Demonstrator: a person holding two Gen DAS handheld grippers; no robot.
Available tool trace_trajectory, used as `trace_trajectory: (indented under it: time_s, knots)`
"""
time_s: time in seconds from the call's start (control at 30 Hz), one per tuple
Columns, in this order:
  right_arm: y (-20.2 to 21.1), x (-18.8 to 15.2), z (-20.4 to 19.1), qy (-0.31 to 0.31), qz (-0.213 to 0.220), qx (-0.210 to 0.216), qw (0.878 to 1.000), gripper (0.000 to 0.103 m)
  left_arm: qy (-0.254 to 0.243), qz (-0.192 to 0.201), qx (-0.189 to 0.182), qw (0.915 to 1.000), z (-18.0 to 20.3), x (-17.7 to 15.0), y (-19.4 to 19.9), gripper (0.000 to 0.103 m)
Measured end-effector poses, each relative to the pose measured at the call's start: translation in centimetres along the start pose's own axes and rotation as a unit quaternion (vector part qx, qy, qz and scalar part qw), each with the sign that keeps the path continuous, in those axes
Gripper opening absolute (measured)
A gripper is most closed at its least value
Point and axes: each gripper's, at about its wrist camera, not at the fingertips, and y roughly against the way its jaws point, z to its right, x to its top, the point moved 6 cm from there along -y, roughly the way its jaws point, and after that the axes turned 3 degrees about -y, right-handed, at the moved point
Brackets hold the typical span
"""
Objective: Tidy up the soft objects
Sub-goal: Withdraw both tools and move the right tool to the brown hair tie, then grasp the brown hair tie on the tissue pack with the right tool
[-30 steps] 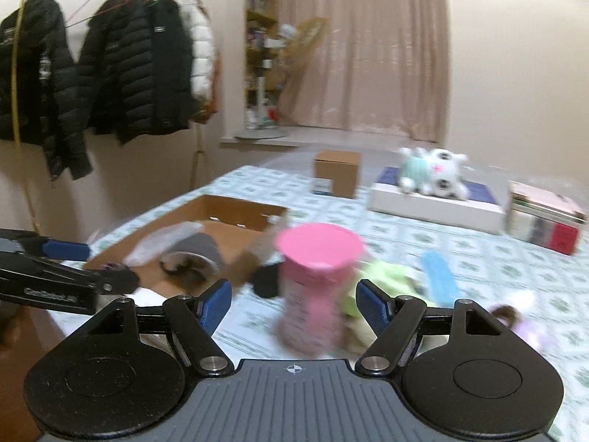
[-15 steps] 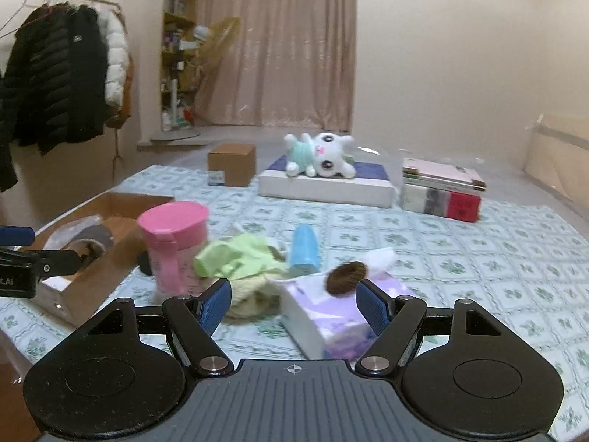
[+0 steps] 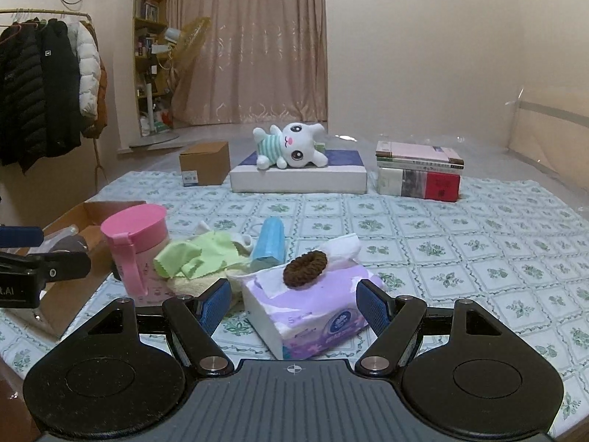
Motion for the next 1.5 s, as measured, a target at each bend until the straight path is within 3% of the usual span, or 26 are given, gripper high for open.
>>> trace_trajectory:
  time_s: [0.47, 0.77, 0.93, 1.07, 1.33, 1.5]
  knots:
    - [-5.2, 0.6, 0.9, 0.040, -0.012, 0.009, 0.999, 0.074, -0.018, -0.008, -0.023, 0.9995, 1.2, 1.1, -4.1, 0.084]
    - [-9.0, 0.4, 0.6, 0.089, -0.034, 0.023, 0.995, 0.074, -0.077, -0.015, -0.043, 0.9960, 1.3, 2.6, -6.8, 0.080]
    - [-10.9, 0.3, 0.6, 0.125, -0.052, 0.031, 0.990, 0.074, -0.160, -0.031, -0.076, 0.9837, 1.2, 3.7, -8.3, 0.079]
    - [-12.1, 0.3, 0.5, 0.163, -0.065, 0.035, 0.984, 0.069, -0.228, -0.045, -0.098, 0.9676, 1.2, 4.5, -9.5, 0.079]
    - [-13.5, 0.0, 0.6, 0.208, -0.087, 0.043, 0.973, 0.055, -0.277, -0.074, -0.132, 0.9489, 1.1, 4.9, -11.3, 0.079]
    - [-13.7, 0.1, 0.3, 0.212, -0.094, 0.048, 0.972, 0.041, -0.305, -0.087, -0.144, 0.9374, 1.8, 4.9, -12.0, 0.079]
